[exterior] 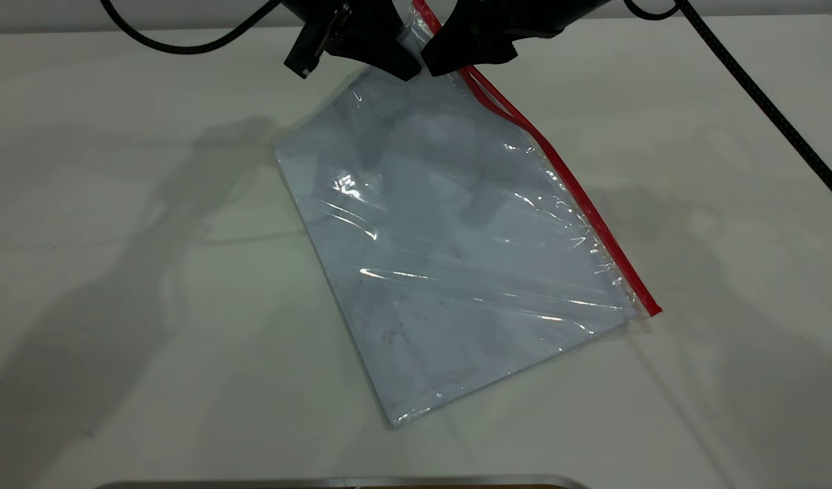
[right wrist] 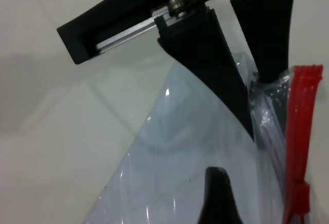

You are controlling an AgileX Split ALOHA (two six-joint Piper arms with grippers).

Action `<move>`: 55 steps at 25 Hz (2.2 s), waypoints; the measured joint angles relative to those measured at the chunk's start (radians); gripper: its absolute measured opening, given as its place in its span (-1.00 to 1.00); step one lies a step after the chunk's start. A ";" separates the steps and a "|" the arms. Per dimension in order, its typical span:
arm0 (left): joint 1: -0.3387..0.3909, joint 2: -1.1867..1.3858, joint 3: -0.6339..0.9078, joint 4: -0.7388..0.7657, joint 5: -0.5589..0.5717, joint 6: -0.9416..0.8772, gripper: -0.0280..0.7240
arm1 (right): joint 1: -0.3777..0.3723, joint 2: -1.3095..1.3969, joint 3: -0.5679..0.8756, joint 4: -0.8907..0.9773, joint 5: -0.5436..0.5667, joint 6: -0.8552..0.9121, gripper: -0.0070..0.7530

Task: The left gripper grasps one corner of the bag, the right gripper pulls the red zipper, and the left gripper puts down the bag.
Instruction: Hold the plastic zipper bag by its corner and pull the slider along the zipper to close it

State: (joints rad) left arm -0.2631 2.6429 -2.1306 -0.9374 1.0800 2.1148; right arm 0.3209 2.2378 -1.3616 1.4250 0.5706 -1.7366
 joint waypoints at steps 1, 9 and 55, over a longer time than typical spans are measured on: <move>0.000 0.000 0.000 0.000 0.000 0.000 -0.78 | 0.000 0.000 0.000 0.002 0.000 0.000 0.51; 0.000 0.000 0.000 0.000 0.001 0.002 -0.78 | 0.000 0.000 0.000 0.005 0.000 0.000 -0.24; 0.091 -0.008 -0.093 -0.030 0.087 -0.216 -0.79 | -0.054 -0.002 -0.015 -0.709 0.001 0.578 -0.87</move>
State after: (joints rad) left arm -0.1726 2.6350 -2.2238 -0.9678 1.1671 1.8993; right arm 0.2673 2.2358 -1.3770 0.7164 0.5717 -1.1584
